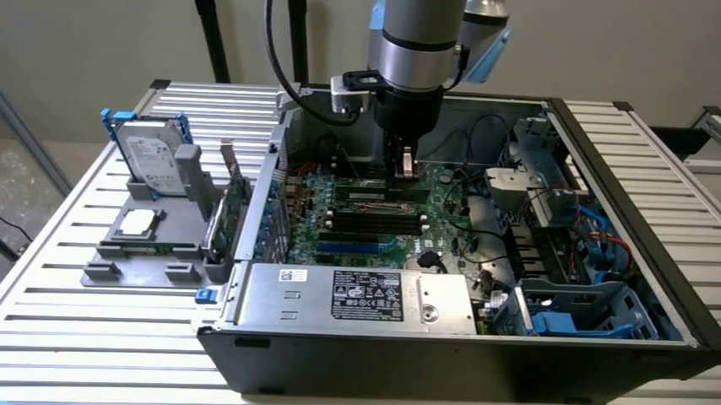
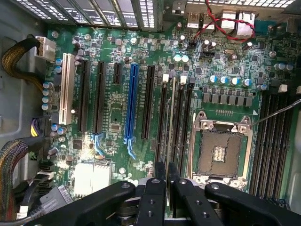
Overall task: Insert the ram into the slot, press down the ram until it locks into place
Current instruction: 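Insert the ram into the slot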
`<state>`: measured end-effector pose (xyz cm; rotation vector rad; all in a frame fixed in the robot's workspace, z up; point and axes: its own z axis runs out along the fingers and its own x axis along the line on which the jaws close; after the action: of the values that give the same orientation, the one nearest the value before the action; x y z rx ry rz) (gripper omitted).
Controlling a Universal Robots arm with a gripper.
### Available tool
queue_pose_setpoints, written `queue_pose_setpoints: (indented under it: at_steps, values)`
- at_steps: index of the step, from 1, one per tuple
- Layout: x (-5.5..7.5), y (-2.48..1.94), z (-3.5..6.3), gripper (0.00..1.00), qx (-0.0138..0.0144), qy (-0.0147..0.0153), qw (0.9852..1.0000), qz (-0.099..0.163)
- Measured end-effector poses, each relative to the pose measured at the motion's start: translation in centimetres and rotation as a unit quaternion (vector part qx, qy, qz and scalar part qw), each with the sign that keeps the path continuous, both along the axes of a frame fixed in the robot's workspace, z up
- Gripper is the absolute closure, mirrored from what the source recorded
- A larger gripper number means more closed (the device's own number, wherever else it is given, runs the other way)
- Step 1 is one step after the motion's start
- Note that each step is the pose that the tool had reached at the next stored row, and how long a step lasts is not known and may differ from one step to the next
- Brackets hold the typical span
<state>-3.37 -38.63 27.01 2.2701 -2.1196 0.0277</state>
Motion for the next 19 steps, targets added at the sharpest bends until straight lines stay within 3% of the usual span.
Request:
queue_pose_setpoints:
  at_steps: [12, 19]
  values:
    - [-0.1, 0.0, -1.6, 0.86, -0.0109, 0.0, 0.9999, -0.003]
    - [-0.1, 0.01, -2.68, 0.86, -0.0149, 0.0002, 0.9999, -0.003]
